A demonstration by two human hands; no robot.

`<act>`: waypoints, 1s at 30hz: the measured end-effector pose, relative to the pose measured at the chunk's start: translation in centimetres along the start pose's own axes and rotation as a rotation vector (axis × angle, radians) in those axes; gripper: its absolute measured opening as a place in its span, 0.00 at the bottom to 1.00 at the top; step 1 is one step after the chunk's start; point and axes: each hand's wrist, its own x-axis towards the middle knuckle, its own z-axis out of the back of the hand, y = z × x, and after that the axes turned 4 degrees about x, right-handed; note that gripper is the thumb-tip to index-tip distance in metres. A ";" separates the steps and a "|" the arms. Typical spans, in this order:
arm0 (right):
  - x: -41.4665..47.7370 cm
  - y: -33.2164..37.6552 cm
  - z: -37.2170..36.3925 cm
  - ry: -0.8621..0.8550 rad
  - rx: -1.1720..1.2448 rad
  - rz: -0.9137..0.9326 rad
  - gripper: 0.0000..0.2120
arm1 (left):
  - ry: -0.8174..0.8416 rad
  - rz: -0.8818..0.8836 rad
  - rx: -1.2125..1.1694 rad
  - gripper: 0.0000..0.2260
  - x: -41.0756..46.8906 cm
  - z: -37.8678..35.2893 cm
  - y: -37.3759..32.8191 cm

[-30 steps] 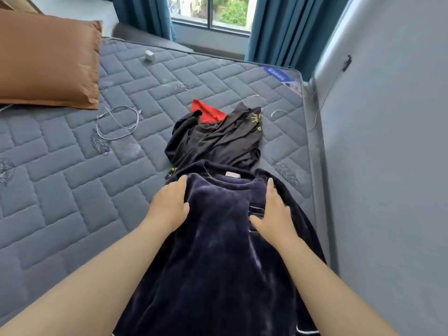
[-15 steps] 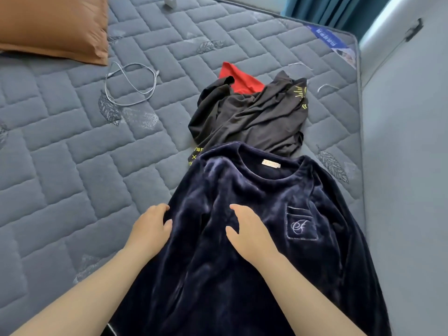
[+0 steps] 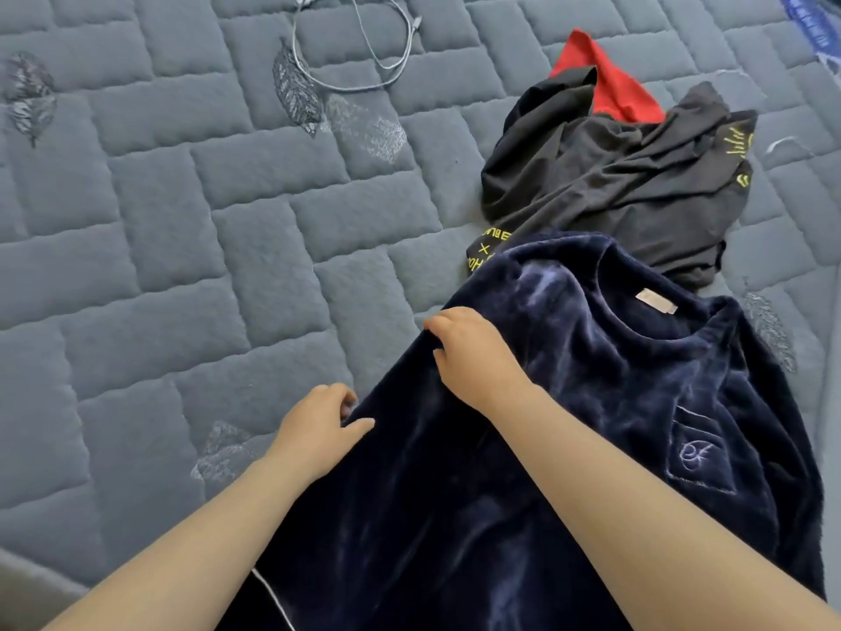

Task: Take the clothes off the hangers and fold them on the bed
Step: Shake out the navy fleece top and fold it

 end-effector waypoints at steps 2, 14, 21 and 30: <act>1.4 0.1 -0.4 0.068 -0.107 0.036 0.14 | 0.115 0.029 -0.034 0.12 0.2 -0.1 0.7; 5.3 0.4 0.4 0.052 -0.311 0.027 0.12 | 0.087 0.050 -0.026 0.06 2.7 6.6 4.6; 11.0 3.2 3.7 -0.277 -0.187 -0.054 0.10 | -0.321 0.020 0.043 0.04 7.4 14.8 3.8; 14.8 2.0 3.4 -0.310 0.220 -0.355 0.07 | -0.679 -0.130 0.159 0.09 11.0 17.1 -0.1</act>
